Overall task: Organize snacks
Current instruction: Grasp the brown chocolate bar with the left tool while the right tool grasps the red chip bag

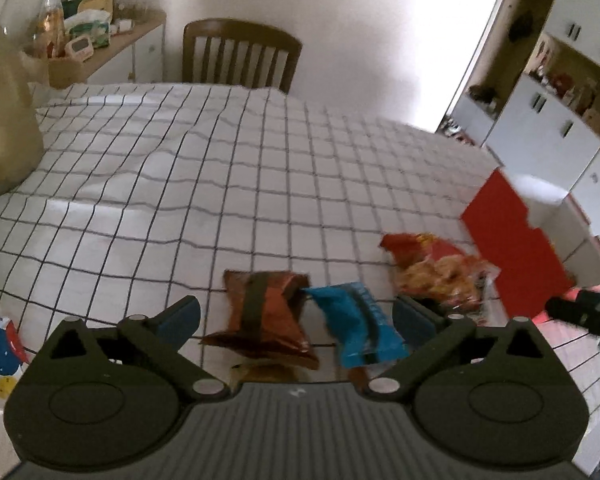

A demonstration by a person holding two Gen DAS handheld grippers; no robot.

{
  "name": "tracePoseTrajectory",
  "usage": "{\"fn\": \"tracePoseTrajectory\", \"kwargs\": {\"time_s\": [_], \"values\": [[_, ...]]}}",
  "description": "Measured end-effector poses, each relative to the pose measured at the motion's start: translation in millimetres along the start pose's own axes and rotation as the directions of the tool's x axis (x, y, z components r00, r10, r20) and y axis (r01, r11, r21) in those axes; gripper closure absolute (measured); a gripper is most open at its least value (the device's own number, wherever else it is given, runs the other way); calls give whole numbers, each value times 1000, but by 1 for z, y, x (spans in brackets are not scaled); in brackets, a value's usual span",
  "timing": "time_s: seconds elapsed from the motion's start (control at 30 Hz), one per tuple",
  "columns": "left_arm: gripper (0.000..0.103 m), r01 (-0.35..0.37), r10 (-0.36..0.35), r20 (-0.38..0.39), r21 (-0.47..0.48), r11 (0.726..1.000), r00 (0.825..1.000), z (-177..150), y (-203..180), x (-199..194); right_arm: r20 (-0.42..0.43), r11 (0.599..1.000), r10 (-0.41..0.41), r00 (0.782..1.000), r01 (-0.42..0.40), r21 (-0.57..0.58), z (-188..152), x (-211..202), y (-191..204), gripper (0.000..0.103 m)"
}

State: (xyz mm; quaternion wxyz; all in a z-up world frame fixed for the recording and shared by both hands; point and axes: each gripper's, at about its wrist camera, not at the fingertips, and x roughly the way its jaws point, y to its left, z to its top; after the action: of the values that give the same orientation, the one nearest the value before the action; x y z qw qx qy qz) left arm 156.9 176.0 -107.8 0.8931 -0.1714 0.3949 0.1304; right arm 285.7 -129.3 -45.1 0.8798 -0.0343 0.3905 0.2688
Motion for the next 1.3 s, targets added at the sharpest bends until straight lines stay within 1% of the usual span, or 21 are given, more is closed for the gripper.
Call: {"fn": "tracePoseTrajectory", "kwargs": {"time_s": [0.3,0.43,0.63,0.73,0.83,1.0,1.13,1.2,1.23,1.3], "values": [[0,-78,76,-65,-22,997,995,-2,23,39,-51,1000,12,999,-12,8,28,45,21,4],[0,-95,93,-92,-13,995,991,-2,28,51,-85,1000,-5,996,7,13,35,69,27,5],[0,-101,101,-114,8,995,988,-2,27,62,-126,999,-23,992,27,30,44,96,36,7],[0,-91,92,-129,14,996,987,0,26,69,-144,998,-27,989,34,45,48,106,40,8],[0,-82,82,-151,7,997,985,3,26,75,-168,996,-50,985,60,58,53,118,44,10],[1,-91,87,-193,-11,996,977,7,29,89,-219,989,-84,972,109,104,57,135,46,11],[2,-79,68,-213,-44,996,975,9,33,93,-258,985,-97,961,130,113,55,145,49,19],[11,-73,62,-216,-44,996,974,9,33,94,-270,985,-97,958,132,113,54,148,51,21],[13,-68,57,-217,-44,997,975,9,32,94,-275,985,-93,957,130,117,54,148,52,24],[21,-56,45,-217,-47,997,975,10,31,94,-283,983,-83,955,125,131,53,150,52,28]]}}
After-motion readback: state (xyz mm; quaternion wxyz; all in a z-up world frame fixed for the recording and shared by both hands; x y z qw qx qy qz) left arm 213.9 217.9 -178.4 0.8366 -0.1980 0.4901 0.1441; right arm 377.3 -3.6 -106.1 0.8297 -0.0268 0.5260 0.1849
